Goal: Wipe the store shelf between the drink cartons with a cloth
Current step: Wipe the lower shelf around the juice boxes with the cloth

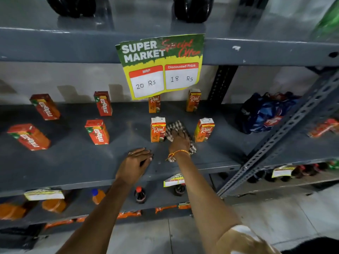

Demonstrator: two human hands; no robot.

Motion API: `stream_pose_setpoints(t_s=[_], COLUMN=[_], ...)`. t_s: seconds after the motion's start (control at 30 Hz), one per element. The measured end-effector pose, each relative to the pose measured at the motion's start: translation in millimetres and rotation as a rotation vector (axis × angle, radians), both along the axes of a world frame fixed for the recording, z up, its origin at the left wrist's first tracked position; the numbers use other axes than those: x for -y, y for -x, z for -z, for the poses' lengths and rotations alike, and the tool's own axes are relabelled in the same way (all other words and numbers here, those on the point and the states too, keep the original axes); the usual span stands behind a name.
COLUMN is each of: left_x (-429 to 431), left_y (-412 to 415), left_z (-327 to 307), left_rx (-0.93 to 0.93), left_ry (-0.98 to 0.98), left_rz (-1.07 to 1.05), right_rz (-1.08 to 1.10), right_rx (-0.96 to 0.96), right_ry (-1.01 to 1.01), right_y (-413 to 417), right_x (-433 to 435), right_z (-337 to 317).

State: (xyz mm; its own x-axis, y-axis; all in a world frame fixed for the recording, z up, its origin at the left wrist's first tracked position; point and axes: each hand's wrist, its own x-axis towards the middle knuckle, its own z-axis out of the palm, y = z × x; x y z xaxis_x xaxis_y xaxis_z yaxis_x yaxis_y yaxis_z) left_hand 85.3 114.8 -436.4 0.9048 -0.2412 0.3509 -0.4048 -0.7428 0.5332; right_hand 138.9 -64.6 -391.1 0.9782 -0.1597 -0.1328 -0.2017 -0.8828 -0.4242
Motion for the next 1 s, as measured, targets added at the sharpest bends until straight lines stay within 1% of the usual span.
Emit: stream_pose_setpoints(t_s=[0.07,0.17,0.4,0.5,0.6,0.7,0.8,0.87,0.9,0.93,0.97,1.0], left_x=[-0.8,-1.4,-2.9,-18.6,-48.3,-81.7,-110.5,-122.7,-126.0,-127.5,-127.5,-127.5], left_y=[-0.5,1.6,1.5,3.4,6.8,10.9,12.6,10.1,8.4,7.0,5.7,3.9], left_z=[0.3,-1.8,-1.6,-1.9,-3.0,-1.6,1.9,3.4,4.1,4.4,4.7,6.1], left_rx=[0.005,0.032,0.003,0.019,0.042,0.037,-0.002,-0.020,-0.028,-0.038,-0.042,-0.041], left_ry=[-0.008,-0.027,-0.029,-0.089,-0.131,-0.128,-0.114,-0.091,-0.073,-0.047,-0.019,0.009], left_rz=[0.011,0.012,-0.013,-0.013,-0.041,-0.062,-0.056,0.007,0.039,0.065,0.081,0.086], right_rz=[0.011,-0.038,-0.281,-0.299,-0.268,-0.318,-0.290,-0.201,-0.115,-0.022,0.051,0.067], right_rx=[0.017,0.049,0.040,0.128,0.198,0.201,0.276,0.311,0.281,0.174,0.027,-0.138], right_ry=[0.000,-0.020,-0.006,-0.088,-0.240,-0.436,-0.505,-0.558,-0.581,-0.609,-0.633,-0.576], right_y=[21.8,53.2,133.2,151.8,146.5,136.5,92.4,47.6,27.2,4.9,-19.8,-44.4], right_x=[-0.4,11.8,82.2,81.3,40.3,-30.1,-95.8,-125.1,-133.1,-140.2,-145.4,-149.3], right_z=[-4.6,-4.6,-8.6,-22.8,-47.7,-67.1,-77.6,-80.6,-82.1,-83.1,-78.7,-72.8])
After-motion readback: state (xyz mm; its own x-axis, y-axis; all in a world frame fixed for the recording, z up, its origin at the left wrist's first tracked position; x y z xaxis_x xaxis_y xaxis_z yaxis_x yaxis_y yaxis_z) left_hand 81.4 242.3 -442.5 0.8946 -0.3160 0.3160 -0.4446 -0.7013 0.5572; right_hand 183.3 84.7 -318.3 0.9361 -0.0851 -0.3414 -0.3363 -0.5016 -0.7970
